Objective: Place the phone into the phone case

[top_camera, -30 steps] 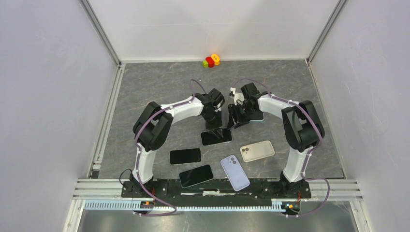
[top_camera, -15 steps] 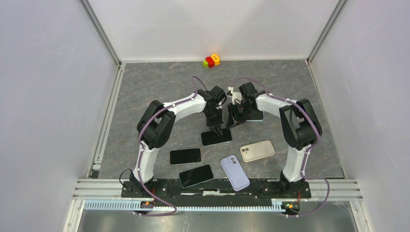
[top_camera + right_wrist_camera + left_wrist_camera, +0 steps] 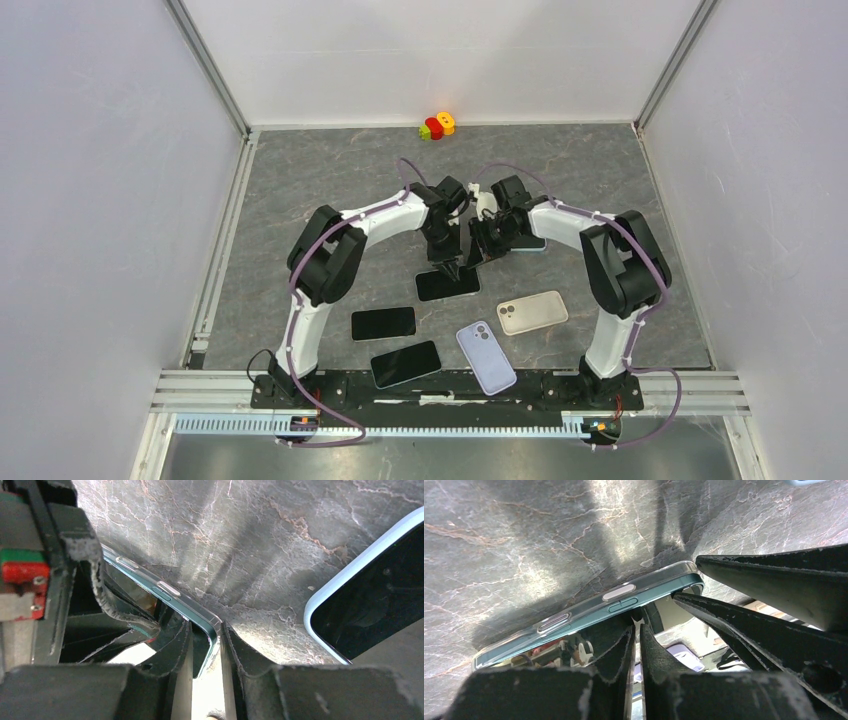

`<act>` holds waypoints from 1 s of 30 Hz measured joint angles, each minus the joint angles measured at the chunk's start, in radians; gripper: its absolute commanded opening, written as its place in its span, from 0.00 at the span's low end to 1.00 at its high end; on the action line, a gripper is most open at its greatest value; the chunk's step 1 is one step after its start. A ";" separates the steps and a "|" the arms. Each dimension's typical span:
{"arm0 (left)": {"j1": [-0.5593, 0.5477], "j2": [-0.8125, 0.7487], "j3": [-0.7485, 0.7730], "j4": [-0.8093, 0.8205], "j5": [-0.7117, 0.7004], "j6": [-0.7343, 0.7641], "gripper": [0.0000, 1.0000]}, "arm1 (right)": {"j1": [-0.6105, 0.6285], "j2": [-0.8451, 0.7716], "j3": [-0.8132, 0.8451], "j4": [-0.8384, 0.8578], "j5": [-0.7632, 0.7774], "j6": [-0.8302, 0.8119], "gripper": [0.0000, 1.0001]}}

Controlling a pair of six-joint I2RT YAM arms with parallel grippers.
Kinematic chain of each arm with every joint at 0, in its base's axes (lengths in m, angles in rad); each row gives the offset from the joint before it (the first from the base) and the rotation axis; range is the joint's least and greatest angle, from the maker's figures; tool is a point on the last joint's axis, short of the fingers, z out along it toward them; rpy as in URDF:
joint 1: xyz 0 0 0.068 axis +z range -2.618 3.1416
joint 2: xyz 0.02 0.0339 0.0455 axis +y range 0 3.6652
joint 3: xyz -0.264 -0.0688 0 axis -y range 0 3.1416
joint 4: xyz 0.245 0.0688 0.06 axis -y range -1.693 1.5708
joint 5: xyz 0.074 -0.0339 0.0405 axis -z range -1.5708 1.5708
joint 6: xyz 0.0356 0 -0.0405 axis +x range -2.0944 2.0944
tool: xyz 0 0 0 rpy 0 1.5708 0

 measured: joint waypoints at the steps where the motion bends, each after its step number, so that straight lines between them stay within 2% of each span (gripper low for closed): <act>1: 0.001 0.003 0.002 -0.001 0.006 0.000 0.12 | 0.001 -0.003 -0.010 0.012 0.003 0.001 0.12; 3: 0.003 0.007 0.004 -0.003 0.016 0.000 0.12 | 0.003 -0.009 -0.025 0.029 0.010 0.005 0.07; 7: 0.010 0.011 0.006 -0.005 0.031 -0.001 0.16 | 0.008 -0.020 -0.040 0.048 0.020 0.008 0.10; 12: 0.013 0.001 -0.005 0.016 0.059 0.000 0.35 | 0.009 -0.023 -0.031 0.045 0.011 -0.002 0.27; 15: 0.014 -0.041 -0.062 0.068 0.065 0.000 0.45 | 0.009 -0.020 0.001 0.017 0.000 -0.011 0.40; 18: 0.025 -0.134 -0.196 0.153 0.068 -0.013 0.51 | 0.011 0.006 0.038 -0.028 -0.014 -0.019 0.47; 22: 0.072 -0.278 -0.407 0.242 0.091 -0.078 0.52 | 0.009 0.047 0.113 -0.066 -0.017 -0.024 0.55; 25: 0.105 -0.367 -0.549 0.303 0.114 -0.158 0.52 | 0.005 0.082 0.174 -0.075 -0.018 -0.028 0.56; 30: 0.113 -0.429 -0.634 0.340 0.144 -0.245 0.52 | -0.003 0.117 0.211 -0.073 -0.051 -0.031 0.53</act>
